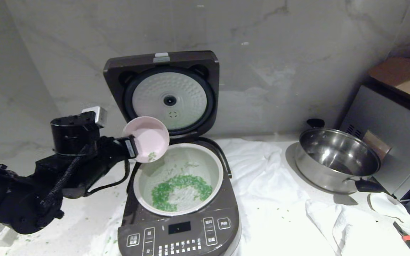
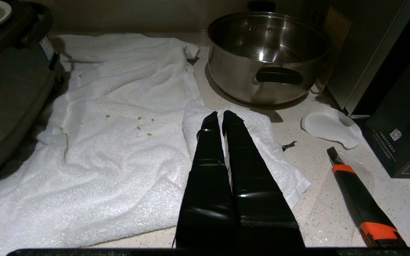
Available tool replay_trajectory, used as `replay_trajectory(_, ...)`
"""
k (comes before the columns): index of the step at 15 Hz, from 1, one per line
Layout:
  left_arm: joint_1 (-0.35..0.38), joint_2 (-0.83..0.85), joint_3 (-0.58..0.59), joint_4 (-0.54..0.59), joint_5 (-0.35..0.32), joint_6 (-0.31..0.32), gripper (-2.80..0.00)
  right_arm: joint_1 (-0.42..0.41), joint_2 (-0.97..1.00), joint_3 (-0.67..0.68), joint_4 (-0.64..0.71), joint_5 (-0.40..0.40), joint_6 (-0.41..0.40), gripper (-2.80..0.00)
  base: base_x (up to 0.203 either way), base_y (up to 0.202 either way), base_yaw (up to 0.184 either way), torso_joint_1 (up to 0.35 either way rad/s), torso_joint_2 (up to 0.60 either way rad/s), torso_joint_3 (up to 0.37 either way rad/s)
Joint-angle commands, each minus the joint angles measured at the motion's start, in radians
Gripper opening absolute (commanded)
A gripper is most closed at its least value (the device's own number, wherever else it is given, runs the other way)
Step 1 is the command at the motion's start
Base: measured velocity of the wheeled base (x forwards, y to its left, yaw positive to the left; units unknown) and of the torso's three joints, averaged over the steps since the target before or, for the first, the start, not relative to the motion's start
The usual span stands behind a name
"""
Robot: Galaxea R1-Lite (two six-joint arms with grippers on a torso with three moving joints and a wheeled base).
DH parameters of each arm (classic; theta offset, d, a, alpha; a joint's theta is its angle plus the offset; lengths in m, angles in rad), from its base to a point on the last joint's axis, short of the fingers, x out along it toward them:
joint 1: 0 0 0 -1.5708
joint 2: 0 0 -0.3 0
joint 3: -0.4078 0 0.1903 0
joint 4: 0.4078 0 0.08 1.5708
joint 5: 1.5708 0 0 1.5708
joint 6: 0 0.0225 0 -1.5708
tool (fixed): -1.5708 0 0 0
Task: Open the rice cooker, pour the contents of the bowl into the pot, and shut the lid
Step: Pour the water from the bowl into the rice cooker
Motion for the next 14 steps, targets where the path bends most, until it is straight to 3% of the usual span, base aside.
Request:
replay_trajectory(1, 0.096, -0.066, 0.001, 0.133, -0.131, -0.006, -2.8, 0.0, -0.001, 0.0, 0.001, 0.0, 0.0, -2.8, 0.0, 0.0, 0.0, 0.0, 0.0, 0.0)
replay_trajectory(5, 0.278, -0.115, -0.049, 0.345, -0.319, -0.007, -2.8, 0.0, -0.001, 0.0, 0.001, 0.0, 0.0, -2.8, 0.0, 0.0, 0.0, 0.0, 0.0, 0.0)
replay_trajectory(8, 0.424, -0.11, -0.104, 0.44, -0.363, 0.015, -2.8, 0.0, -0.001, 0.0, 0.001, 0.0, 0.0, -2.8, 0.0, 0.0, 0.0, 0.0, 0.0, 0.0)
replay_trajectory(10, 0.51, -0.107, -0.115, 0.491, -0.405, 0.063, -2.8, 0.0, -0.001, 0.0, 0.001, 0.0, 0.0, -2.8, 0.0, 0.0, 0.0, 0.0, 0.0, 0.0)
replay_trajectory(14, 0.645, -0.07, -0.19, 0.67, -0.456, 0.119, -2.8, 0.0, -0.001, 0.0, 0.001, 0.0, 0.0, -2.8, 0.0, 0.0, 0.0, 0.0, 0.0, 0.0)
